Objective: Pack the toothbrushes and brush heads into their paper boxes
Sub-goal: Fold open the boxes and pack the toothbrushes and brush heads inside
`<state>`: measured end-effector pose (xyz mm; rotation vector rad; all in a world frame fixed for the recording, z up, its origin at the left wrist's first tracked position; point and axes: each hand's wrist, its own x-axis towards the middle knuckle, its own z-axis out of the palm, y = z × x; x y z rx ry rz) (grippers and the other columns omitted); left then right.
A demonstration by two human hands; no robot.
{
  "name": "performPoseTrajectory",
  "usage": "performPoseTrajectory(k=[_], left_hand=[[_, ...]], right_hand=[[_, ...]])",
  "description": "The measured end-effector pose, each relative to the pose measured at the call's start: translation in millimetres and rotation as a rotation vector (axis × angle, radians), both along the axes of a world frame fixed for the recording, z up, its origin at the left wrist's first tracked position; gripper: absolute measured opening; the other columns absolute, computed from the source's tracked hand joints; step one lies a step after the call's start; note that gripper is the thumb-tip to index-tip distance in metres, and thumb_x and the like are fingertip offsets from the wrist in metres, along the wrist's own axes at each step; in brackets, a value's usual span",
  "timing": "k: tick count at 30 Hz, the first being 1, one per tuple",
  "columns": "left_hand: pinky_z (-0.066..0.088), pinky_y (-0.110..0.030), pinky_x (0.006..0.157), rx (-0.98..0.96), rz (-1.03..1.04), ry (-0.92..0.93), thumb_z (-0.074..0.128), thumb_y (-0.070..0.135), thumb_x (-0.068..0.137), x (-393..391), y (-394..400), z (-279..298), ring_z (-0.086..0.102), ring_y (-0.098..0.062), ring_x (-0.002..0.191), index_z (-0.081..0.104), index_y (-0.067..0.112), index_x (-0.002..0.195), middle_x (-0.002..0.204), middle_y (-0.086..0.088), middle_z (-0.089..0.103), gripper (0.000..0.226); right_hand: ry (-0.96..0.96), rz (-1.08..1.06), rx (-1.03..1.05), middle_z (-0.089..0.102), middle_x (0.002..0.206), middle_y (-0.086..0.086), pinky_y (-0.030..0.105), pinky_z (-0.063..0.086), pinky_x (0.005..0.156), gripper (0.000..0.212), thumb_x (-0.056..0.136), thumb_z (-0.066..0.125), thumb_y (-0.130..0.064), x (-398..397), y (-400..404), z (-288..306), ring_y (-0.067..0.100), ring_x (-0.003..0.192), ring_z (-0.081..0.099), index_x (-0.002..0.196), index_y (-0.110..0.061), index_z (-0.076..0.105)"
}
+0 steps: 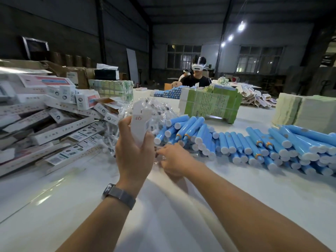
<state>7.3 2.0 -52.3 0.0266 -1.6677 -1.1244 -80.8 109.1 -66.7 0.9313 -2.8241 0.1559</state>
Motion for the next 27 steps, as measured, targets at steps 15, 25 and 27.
performPoseTrajectory(k=[15, 25, 27], left_hand=[[0.057, -0.034, 0.056, 0.089, -0.546, 0.005, 0.056, 0.005, 0.087, 10.2, 18.1, 2.5, 0.061, -0.011, 0.076, 0.039, 0.01, 0.112, 0.097, -0.008, 0.057, 0.031], [0.055, -0.055, 0.065, -0.087, -0.691, 0.08, 0.057, 0.023, 0.077, 21.9, 38.0, -5.9, 0.058, -0.041, 0.078, 0.048, 0.035, 0.109, 0.094, -0.01, 0.059, 0.035], [0.052, -0.055, 0.063, -0.114, -0.668, 0.099, 0.057, 0.022, 0.078, 21.7, 38.8, -6.4, 0.057, -0.039, 0.075, 0.048, 0.03, 0.11, 0.092, -0.007, 0.058, 0.034]], right_hand=[[-0.101, 0.084, -0.811, 0.054, 0.076, 0.001, 0.037, 0.052, 0.065, 0.056, 0.091, 0.057, -0.003, 29.1, 67.0, 57.9, 0.013, 0.061, 0.052, 0.14, -0.028, 0.048], [-0.104, 0.552, -1.365, 0.056, 0.074, -0.005, 0.032, 0.057, 0.054, 0.044, 0.074, 0.054, 0.005, 105.3, 92.1, 118.2, 0.019, 0.064, 0.061, 0.101, -0.028, 0.067], [0.029, 0.585, -1.307, 0.056, 0.076, -0.002, 0.033, 0.058, 0.053, 0.041, 0.073, 0.057, 0.006, 111.7, 87.0, 117.7, 0.018, 0.065, 0.061, 0.098, -0.026, 0.065]])
